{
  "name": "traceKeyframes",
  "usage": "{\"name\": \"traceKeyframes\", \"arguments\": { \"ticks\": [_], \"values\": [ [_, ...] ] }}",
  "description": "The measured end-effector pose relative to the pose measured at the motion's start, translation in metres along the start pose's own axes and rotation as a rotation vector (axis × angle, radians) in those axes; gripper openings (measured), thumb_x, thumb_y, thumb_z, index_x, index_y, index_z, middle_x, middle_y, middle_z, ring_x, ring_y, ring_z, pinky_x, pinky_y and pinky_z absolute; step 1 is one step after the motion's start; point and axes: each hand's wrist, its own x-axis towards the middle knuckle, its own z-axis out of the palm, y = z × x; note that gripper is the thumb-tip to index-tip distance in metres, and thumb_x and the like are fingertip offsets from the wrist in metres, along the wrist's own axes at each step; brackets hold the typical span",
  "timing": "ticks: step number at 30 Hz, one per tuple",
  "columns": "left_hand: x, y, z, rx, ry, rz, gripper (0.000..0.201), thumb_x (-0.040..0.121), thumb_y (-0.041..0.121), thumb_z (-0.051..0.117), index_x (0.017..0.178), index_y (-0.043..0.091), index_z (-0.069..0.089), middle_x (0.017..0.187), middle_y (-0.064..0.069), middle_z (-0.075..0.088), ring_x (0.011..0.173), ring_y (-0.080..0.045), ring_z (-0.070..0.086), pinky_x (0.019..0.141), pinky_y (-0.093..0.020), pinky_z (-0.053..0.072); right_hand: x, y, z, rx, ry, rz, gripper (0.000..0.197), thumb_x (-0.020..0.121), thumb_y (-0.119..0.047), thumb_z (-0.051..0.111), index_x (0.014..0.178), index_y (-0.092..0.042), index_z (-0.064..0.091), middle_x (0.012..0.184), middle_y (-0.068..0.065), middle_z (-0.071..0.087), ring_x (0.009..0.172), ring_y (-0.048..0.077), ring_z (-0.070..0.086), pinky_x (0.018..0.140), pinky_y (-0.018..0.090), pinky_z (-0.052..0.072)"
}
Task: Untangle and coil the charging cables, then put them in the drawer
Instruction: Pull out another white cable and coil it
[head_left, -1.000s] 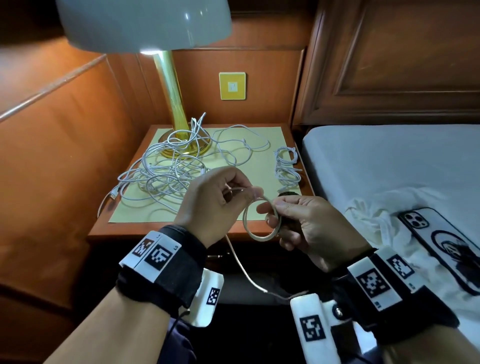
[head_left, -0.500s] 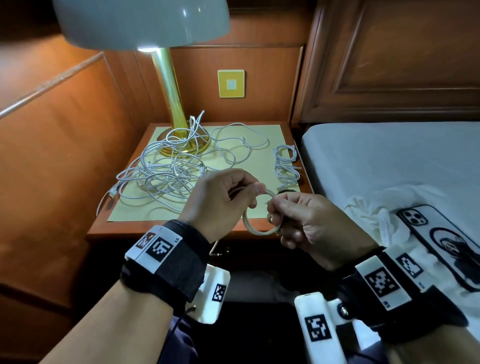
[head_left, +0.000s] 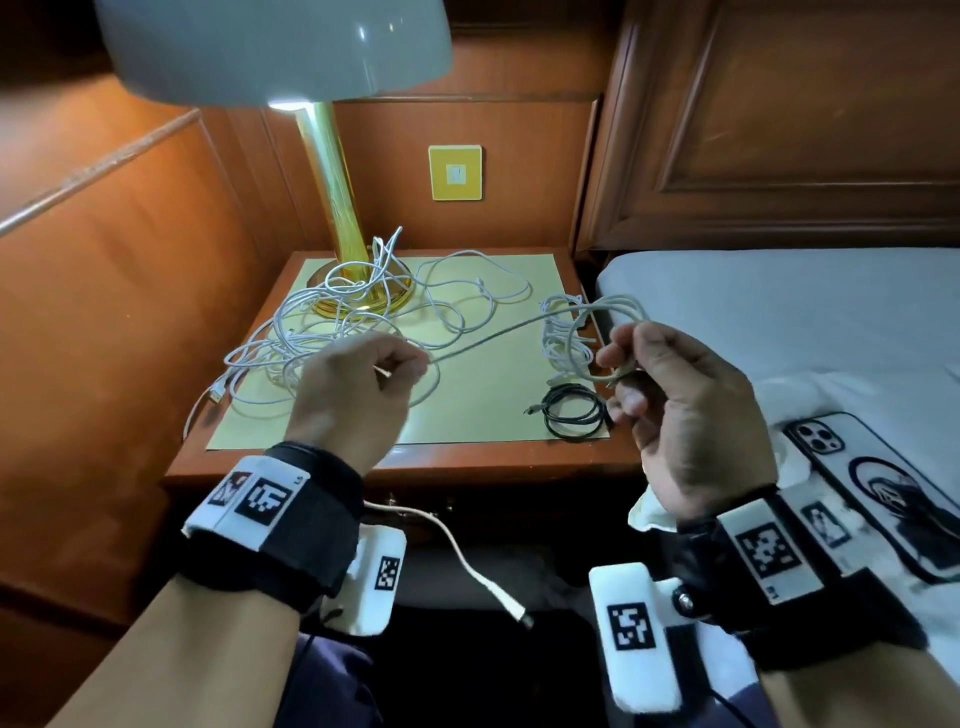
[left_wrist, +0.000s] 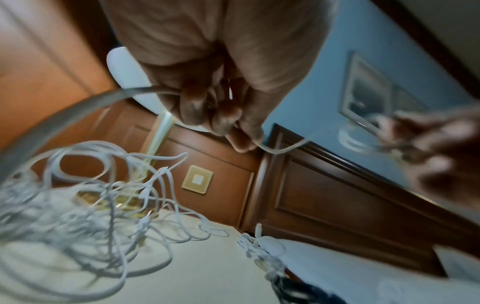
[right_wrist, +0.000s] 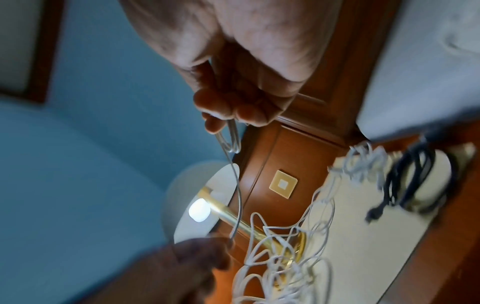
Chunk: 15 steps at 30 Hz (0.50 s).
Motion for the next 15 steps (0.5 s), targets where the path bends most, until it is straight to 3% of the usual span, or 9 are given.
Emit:
{"name": "traceKeyframes", "arguments": {
  "ticks": [3, 5, 7, 10, 12, 14, 15],
  "values": [
    [-0.011, 0.012, 0.010, 0.078, -0.185, 0.194, 0.011, 0.088, 0.009, 0.074, 0.088, 0.019, 0.078, 0.073, 0.026, 0.056, 0.063, 0.008, 0.053, 0.064, 0.000, 0.037, -0.010, 0.005, 0.008, -0.386, -0.068, -0.243, 0.019, 0.100, -0.023, 0.060, 0.088, -0.017, 0.075, 0.082, 0.003, 0.074, 0.052, 0.014, 0.053, 0.052, 0.024, 0.046],
    [-0.018, 0.021, 0.014, 0.067, -0.314, 0.301, 0.011, 0.088, 0.010, 0.075, 0.089, 0.020, 0.079, 0.076, 0.025, 0.058, 0.070, 0.009, 0.055, 0.066, -0.001, 0.037, -0.014, 0.009, 0.010, -0.603, -0.090, -0.320, 0.016, 0.097, -0.027, 0.064, 0.089, -0.020, 0.076, 0.079, -0.001, 0.074, 0.052, 0.012, 0.058, 0.053, 0.026, 0.049],
    [-0.021, 0.026, 0.014, 0.006, -0.347, 0.368, 0.011, 0.088, 0.011, 0.075, 0.090, 0.021, 0.079, 0.079, 0.022, 0.063, 0.077, 0.011, 0.056, 0.069, -0.001, 0.038, -0.015, 0.015, 0.010, -0.721, -0.102, -0.357, 0.015, 0.096, -0.028, 0.065, 0.089, -0.021, 0.076, 0.073, -0.011, 0.072, 0.055, 0.009, 0.060, 0.053, 0.021, 0.047],
    [-0.020, 0.027, 0.013, -0.093, -0.319, 0.404, 0.010, 0.088, 0.011, 0.074, 0.090, 0.019, 0.079, 0.081, 0.016, 0.069, 0.078, 0.006, 0.060, 0.068, -0.003, 0.039, -0.014, 0.020, 0.010, -0.806, -0.136, -0.279, 0.017, 0.097, -0.025, 0.065, 0.085, -0.019, 0.075, 0.058, -0.025, 0.061, 0.054, 0.000, 0.058, 0.053, 0.009, 0.037],
    [-0.020, 0.024, 0.014, -0.169, -0.277, 0.390, 0.008, 0.089, 0.011, 0.073, 0.089, 0.018, 0.078, 0.080, 0.015, 0.069, 0.078, -0.003, 0.063, 0.068, -0.008, 0.043, -0.013, 0.021, 0.010, -0.809, -0.184, -0.188, 0.018, 0.098, -0.026, 0.063, 0.084, -0.021, 0.074, 0.066, -0.022, 0.068, 0.053, 0.000, 0.058, 0.055, 0.014, 0.039],
    [-0.019, 0.022, 0.015, -0.275, -0.278, 0.321, 0.008, 0.090, 0.012, 0.073, 0.090, 0.018, 0.077, 0.082, 0.010, 0.072, 0.080, -0.013, 0.067, 0.073, -0.023, 0.053, -0.014, 0.021, 0.012, -0.830, -0.220, -0.138, 0.019, 0.099, -0.029, 0.061, 0.085, -0.022, 0.073, 0.076, -0.013, 0.073, 0.060, 0.002, 0.061, 0.059, 0.018, 0.044],
    [-0.019, 0.022, 0.015, -0.318, -0.283, 0.289, 0.008, 0.090, 0.011, 0.072, 0.090, 0.019, 0.077, 0.083, 0.008, 0.073, 0.082, -0.016, 0.068, 0.077, -0.030, 0.055, -0.014, 0.021, 0.013, -0.802, -0.236, -0.099, 0.020, 0.099, -0.028, 0.059, 0.086, -0.021, 0.073, 0.076, -0.008, 0.073, 0.058, 0.002, 0.061, 0.056, 0.014, 0.043]
  ]
}}
